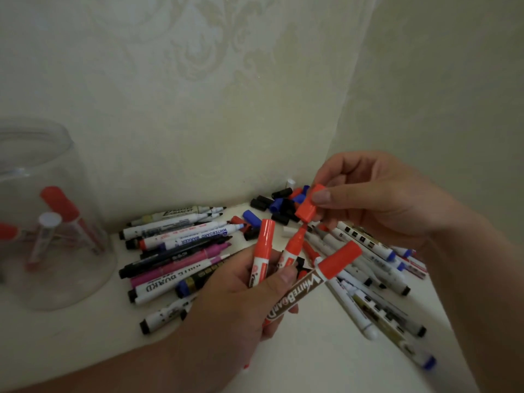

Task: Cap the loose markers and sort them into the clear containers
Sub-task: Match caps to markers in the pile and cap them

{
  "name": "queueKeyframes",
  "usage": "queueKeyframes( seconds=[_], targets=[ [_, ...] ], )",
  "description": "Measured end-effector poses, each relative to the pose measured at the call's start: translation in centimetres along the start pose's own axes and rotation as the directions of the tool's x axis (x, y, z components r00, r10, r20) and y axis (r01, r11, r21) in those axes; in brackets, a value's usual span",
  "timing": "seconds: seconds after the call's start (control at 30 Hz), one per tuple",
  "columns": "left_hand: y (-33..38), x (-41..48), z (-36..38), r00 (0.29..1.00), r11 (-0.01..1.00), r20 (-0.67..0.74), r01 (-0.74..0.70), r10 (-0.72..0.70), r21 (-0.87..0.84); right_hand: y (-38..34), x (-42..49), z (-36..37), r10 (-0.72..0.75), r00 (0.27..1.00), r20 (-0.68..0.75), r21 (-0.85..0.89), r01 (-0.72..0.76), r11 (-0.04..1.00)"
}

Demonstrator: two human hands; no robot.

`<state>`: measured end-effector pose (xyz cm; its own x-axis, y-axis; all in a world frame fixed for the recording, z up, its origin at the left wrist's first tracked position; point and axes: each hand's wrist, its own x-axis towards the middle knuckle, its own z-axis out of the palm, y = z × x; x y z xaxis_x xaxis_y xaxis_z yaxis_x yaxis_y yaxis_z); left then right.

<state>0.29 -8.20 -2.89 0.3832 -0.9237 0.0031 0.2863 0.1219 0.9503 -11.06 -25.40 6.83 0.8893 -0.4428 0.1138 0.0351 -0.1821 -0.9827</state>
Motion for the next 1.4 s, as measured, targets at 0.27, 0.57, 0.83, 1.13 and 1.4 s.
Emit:
queueKeyframes(
  seconds=[0.27,0.57,0.83,1.13,1.4],
  targets=[
    [-0.1,0.1,0.0,1.000,1.000,0.015,0.008,-0.008,-0.004,-0.1,-0.2,0.5,0.058,0.993,0.106,-0.233,-0.032,0.972],
    [0.1,-0.1,0.0,0.998,0.999,0.049,0.051,-0.050,-0.018,-2.0,-1.2,1.8,0.182,0.976,0.117,-0.566,-0.085,0.820],
    [-0.2,-0.1,-0.2,0.995,0.996,0.066,0.074,-0.072,-0.042,-1.7,-1.0,2.0,0.184,0.973,0.141,-0.671,-0.043,0.740],
    [0.2,0.7,-0.8,0.994,0.994,-0.032,-0.106,0.107,0.030,0.7,-0.5,1.3,0.224,0.910,0.349,-0.178,-0.170,0.969],
    [1.5,-0.2,0.1,0.991,0.980,-0.033,-0.120,0.127,0.161,2.6,0.5,4.8,0.066,0.979,0.194,-0.048,-0.058,0.997]
  ],
)
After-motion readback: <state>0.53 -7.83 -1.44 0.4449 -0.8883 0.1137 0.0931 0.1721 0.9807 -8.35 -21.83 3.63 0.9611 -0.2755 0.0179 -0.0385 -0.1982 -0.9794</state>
